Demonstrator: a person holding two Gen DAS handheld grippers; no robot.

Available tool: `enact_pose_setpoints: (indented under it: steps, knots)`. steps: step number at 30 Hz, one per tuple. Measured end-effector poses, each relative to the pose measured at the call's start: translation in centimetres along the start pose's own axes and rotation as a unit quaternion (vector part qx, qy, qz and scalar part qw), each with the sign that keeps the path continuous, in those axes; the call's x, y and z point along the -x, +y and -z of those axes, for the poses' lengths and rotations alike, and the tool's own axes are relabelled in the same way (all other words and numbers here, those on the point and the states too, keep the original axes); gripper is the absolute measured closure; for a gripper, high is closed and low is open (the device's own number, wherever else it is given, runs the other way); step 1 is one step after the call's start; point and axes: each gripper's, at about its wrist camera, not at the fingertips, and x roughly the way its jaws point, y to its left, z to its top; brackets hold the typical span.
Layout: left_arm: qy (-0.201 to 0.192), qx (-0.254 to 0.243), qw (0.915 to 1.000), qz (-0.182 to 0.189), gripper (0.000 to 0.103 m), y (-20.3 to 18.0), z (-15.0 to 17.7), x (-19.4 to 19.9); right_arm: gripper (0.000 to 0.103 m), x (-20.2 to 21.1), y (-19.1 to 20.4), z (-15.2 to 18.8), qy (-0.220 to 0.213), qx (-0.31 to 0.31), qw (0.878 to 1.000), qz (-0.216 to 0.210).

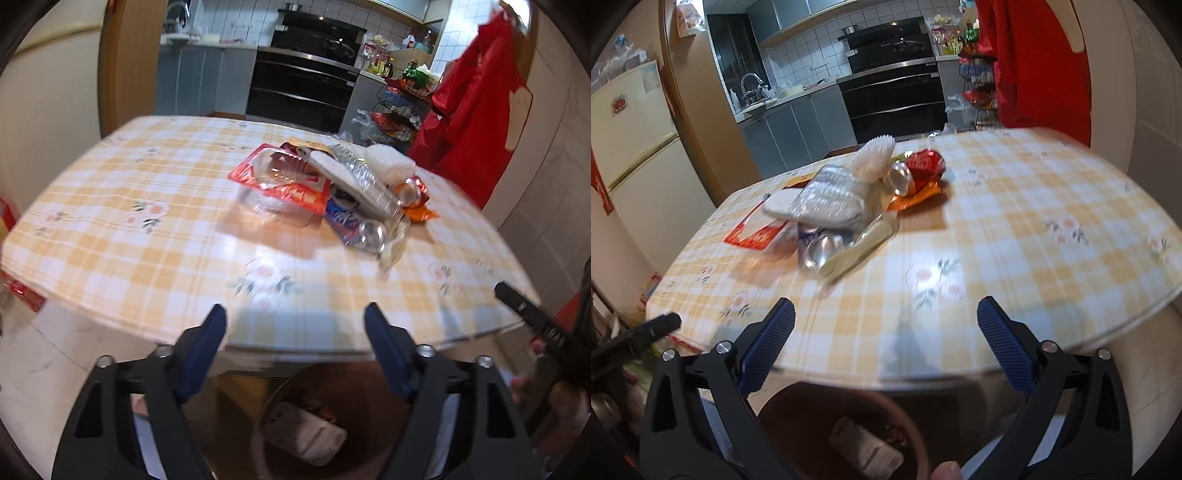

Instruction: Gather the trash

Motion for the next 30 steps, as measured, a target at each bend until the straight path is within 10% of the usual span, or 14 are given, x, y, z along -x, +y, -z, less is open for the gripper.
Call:
enact_pose_setpoints:
  steps: [14,26,30]
  knots:
    - [0.039,0.145,0.9818,0.116,0.056,1.7,-13.5,-11.5,0.006,-6.3,-1.7,-6.1,0.020,0.055,0.998,0.021]
    - [0.081,0.184,0.9715,0.125,0.057,1.5,-15.4,-18.1,0.006,-9.7,-2.8,-9.5,0.030,0.077,0.997,0.000]
    - [0.074,0.165,0.9768,0.115,0.074,1.0,-15.2,-18.0,0.006,-10.7,-2.3,-11.6,0.016,0.095,0.995,-0.026]
